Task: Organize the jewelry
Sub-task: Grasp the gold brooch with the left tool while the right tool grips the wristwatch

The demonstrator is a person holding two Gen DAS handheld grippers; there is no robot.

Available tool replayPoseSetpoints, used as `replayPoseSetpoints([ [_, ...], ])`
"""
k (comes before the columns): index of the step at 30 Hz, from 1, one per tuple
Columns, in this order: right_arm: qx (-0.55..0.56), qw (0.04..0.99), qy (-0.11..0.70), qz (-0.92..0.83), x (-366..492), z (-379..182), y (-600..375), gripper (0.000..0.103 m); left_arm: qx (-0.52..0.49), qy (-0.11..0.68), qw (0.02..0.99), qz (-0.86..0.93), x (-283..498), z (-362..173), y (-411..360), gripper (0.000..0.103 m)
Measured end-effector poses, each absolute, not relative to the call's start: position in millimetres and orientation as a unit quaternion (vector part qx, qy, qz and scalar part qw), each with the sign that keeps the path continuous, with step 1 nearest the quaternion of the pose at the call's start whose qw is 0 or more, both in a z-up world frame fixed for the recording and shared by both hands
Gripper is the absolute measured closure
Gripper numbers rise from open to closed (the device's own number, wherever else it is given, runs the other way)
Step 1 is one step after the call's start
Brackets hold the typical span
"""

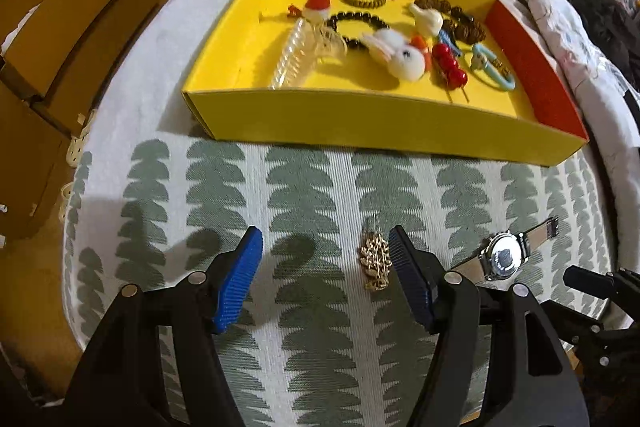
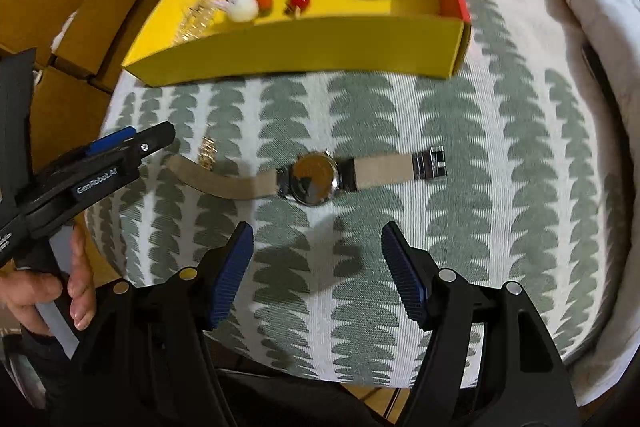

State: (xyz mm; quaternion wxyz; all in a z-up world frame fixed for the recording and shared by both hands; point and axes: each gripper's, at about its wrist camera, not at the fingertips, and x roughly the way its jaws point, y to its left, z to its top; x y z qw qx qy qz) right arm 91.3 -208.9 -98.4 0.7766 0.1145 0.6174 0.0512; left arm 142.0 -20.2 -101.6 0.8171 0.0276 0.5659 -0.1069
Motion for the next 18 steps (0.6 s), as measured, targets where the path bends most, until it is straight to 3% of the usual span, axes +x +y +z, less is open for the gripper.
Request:
replayPoseSetpoints([
  [18, 0.153, 0.769, 0.621, 0.025, 104, -118, -219, 0.034, 0.022, 0.568, 0.818, -0.091, 147, -118, -30, 0.038],
])
